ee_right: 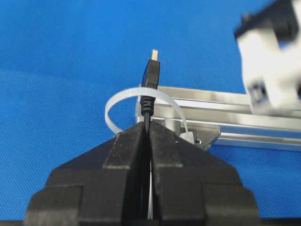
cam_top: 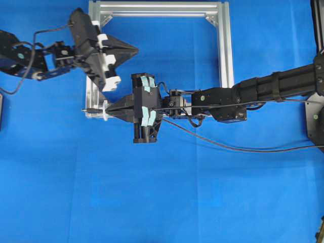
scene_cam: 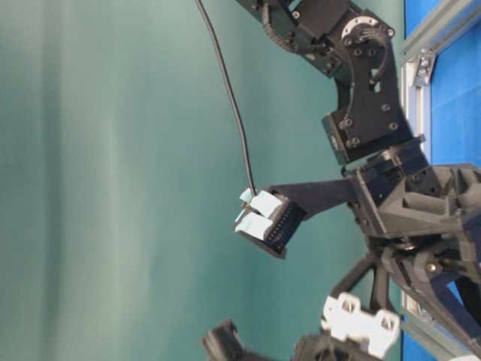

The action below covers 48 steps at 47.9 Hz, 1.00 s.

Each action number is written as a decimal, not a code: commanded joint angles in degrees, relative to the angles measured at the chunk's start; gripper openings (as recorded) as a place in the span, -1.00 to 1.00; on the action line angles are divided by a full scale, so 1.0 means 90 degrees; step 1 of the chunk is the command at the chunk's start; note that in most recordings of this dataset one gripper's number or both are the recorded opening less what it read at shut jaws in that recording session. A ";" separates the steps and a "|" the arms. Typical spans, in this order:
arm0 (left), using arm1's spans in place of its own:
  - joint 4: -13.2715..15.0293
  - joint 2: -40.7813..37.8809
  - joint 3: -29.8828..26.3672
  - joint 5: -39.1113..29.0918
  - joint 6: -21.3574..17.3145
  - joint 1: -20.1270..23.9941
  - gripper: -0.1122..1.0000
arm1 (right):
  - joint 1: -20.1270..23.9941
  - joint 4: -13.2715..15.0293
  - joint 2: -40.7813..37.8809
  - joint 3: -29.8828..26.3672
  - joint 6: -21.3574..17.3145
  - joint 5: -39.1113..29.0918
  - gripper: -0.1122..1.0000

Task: Insert the wire through the string loop located on the left side.
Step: 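Swing the left gripper down toward the plug beyond the loop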

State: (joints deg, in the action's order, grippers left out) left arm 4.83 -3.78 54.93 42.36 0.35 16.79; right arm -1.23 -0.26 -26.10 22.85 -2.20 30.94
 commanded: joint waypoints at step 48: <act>-0.0078 0.2129 0.2109 0.0107 0.0020 -0.0703 -0.80 | -0.0010 -0.0010 0.0146 -0.0117 -0.0010 0.0029 -0.81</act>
State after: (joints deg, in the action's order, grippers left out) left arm 4.31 13.80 73.65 42.98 0.18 13.10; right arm -1.23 -0.18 -26.02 22.85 -2.20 30.94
